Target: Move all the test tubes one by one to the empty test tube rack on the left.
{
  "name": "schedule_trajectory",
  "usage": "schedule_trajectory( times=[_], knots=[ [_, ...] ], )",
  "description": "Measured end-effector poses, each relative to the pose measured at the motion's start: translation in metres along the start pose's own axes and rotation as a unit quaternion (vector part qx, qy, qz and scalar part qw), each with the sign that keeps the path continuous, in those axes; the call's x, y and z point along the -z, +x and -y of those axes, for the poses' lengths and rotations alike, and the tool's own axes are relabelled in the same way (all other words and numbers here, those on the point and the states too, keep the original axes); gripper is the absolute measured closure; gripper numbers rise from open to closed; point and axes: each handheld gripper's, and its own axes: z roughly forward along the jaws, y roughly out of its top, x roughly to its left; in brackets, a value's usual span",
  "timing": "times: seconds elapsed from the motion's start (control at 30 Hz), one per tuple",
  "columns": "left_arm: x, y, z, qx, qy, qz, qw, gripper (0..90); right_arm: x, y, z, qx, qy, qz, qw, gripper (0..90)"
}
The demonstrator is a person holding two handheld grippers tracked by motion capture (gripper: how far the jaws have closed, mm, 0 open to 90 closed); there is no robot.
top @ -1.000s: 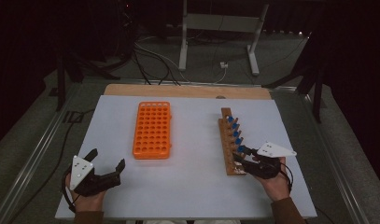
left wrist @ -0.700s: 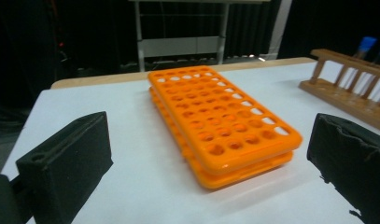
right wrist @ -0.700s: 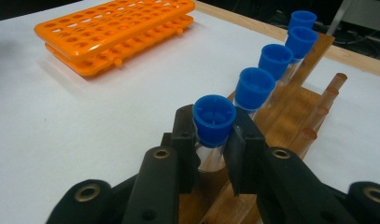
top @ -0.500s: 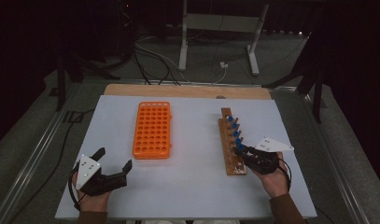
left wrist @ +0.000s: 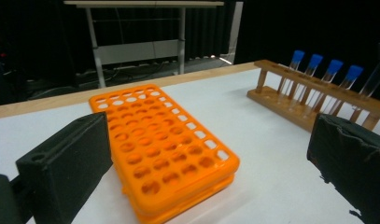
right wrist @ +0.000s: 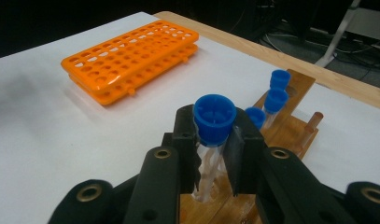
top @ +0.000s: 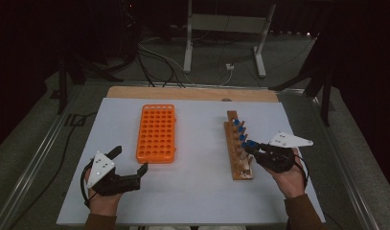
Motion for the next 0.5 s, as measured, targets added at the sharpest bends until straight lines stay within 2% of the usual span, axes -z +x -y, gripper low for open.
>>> schedule_trajectory(
  times=[0.2,0.5],
  knots=[
    [-0.01,-0.008,-0.013,-0.007,0.005,0.02,0.9998,0.8,0.003,0.001,-0.013,0.005,0.0,-0.006,1.0,76.3],
    [-0.036,-0.025,-0.03,-0.021,0.011,0.055,0.9982,0.8,0.0,0.004,-0.023,0.001,-0.003,-0.017,0.9998,76.3]
  ],
)
